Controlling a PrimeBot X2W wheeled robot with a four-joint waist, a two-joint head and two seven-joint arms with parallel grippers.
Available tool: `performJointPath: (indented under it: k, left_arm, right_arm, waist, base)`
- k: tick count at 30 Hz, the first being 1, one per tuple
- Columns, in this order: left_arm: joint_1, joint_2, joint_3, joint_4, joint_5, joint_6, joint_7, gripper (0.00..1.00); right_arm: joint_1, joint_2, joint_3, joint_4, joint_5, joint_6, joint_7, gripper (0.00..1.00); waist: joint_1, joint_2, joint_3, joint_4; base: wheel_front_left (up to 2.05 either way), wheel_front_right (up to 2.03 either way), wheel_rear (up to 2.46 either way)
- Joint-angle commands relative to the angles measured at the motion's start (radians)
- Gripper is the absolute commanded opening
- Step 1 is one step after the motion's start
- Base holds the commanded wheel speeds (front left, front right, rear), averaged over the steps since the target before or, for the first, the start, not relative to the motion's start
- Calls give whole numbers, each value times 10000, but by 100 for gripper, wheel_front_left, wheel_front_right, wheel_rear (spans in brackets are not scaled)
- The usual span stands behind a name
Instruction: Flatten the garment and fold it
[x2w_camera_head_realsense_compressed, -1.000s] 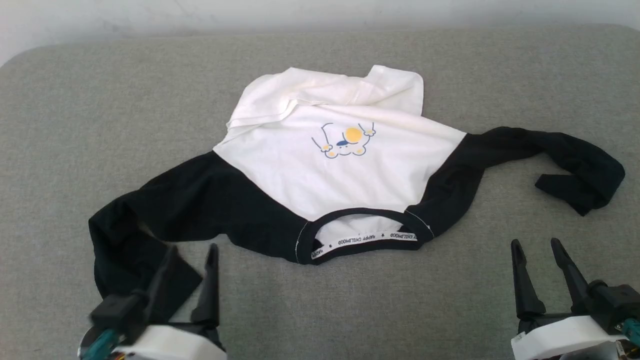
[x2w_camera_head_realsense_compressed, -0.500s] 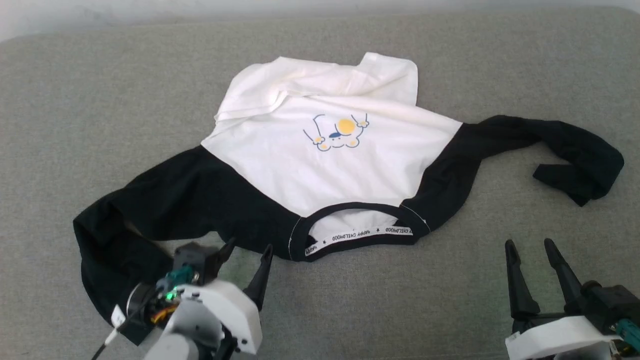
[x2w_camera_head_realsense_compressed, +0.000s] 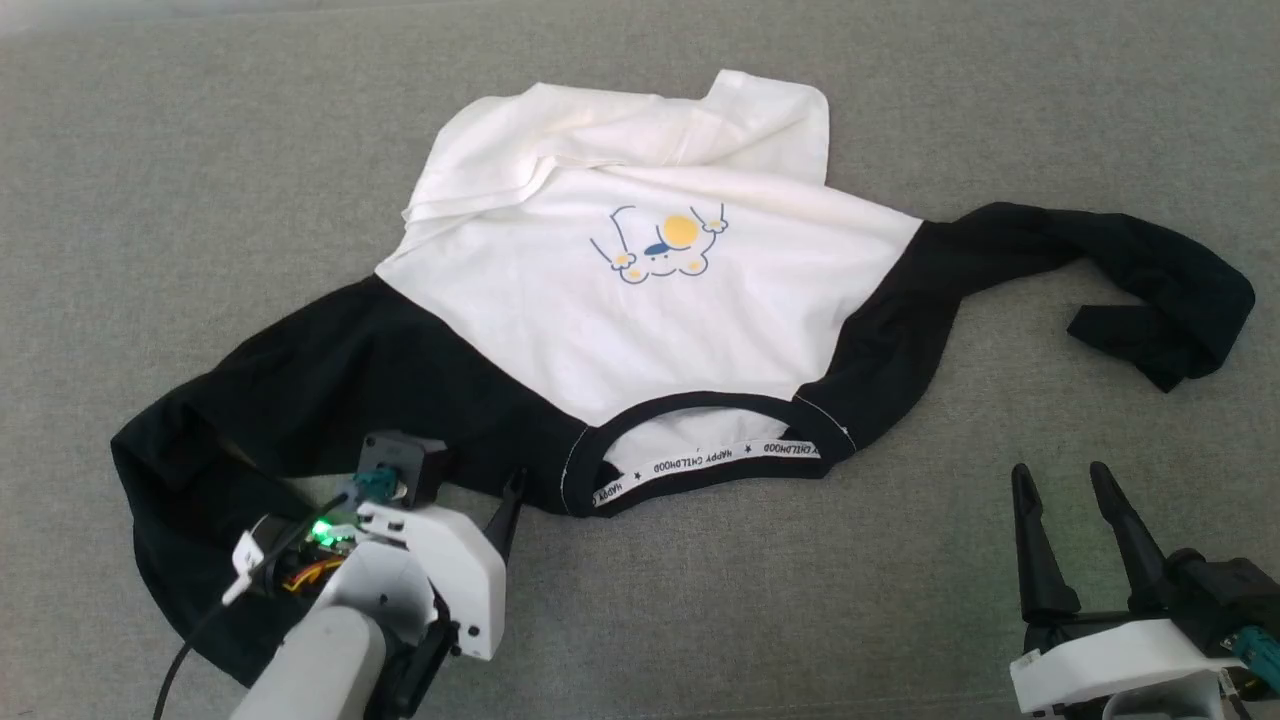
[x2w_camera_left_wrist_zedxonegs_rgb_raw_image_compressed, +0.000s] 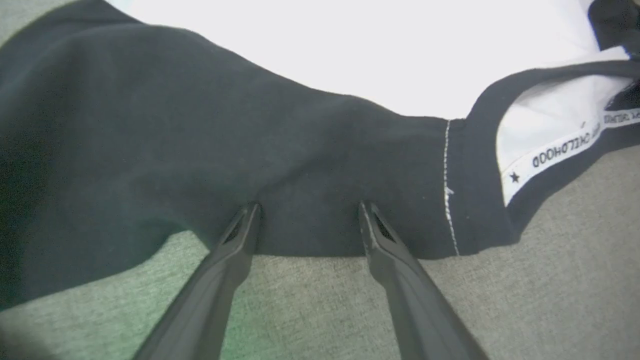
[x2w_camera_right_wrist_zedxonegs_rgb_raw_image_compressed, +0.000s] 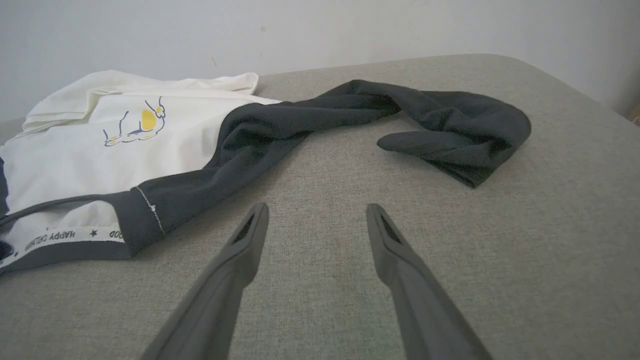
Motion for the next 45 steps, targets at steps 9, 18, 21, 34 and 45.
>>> performJointPath:
  k: [9, 18, 21, 34, 45]
  left_arm:
    - [-585, 393, -1034, 647, -36, -770, 2414, 65]
    - [-672, 547, -897, 468, -405, -766, 2965, 0]
    - [-576, 539, -703, 285, -489, -586, 2689, 0]
    - [240, 201, -232, -1496, -466, 268, 1064, 0]
    - [71, 254, -365, -1528, -353, 290, 1029, 0]
  right_arm:
    - [-294, 20, -15, 80, 38, -7, -88, 100]
    - [-375, 20, 32, 303, 174, -7, -146, 100]
    - [-379, 20, 25, 353, 189, -7, -166, 100]
    - [-1524, 20, 339, -849, -1299, -7, 918, 100]
    - [-2666, -1267, 2378, -1074, -1375, -7, 5293, 100]
  waist:
    - [-1, -1, 159, -25]
    - [-1, -1, 68, -129]
    - [-1, -1, -13, -108]
    - [-1, -1, -108, 294]
    - [-1, -1, 41, 791]
  base:
    - [0, 0, 0]
    - [0, 0, 0]
    - [0, 0, 0]
    - [0, 0, 0]
    - [0, 0, 0]
